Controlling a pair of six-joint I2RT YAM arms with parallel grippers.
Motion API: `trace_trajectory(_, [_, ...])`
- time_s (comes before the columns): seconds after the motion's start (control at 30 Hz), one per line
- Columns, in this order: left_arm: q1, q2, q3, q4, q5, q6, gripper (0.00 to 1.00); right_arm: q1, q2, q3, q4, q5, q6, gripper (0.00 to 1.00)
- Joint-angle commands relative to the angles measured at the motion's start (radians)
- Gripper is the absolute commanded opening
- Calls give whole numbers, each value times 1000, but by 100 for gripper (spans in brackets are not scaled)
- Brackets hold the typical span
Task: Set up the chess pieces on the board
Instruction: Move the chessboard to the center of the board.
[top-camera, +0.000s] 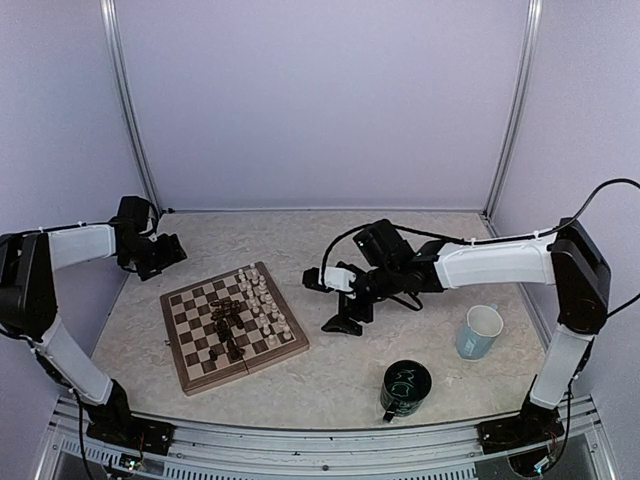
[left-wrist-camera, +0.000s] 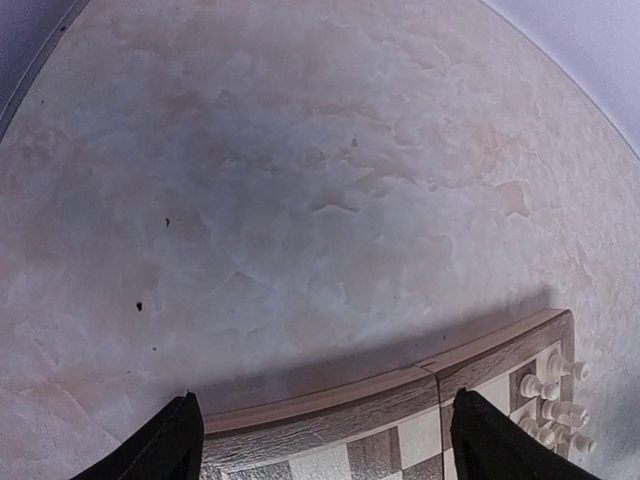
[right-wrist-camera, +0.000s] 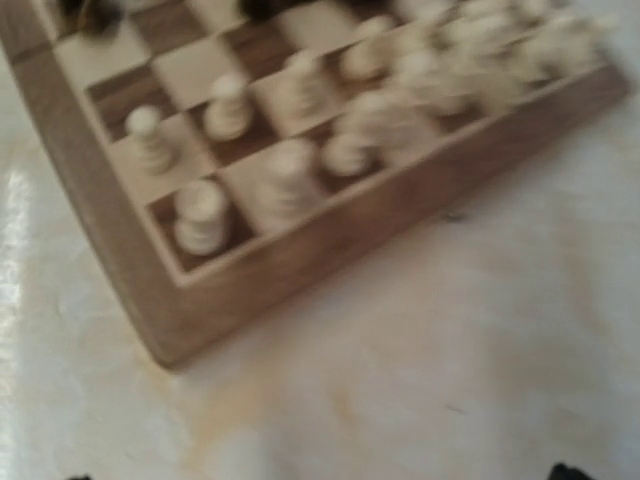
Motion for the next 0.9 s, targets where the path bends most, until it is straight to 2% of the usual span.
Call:
trace_trajectory(0.0, [32,21,-21,41,66,-30,86,62,89,83,-61,92,-25,99])
trace_trajectory(0.2, [33,117,-17,22,63,4,86,85,157,163,-96,112,8,99])
trace_trajectory(0.3, [32,141,-33,24,103,-3,84,85,152,150,-90,110,-2,99])
trace_trajectory(0.47, [17,149,-55,-5,89,-5,84,86,173,142,-97,120,-8,99])
trace_trajectory(0.87, [-103,8,-199,9,106,-81,83,85,210,132,-94,176,-16,99])
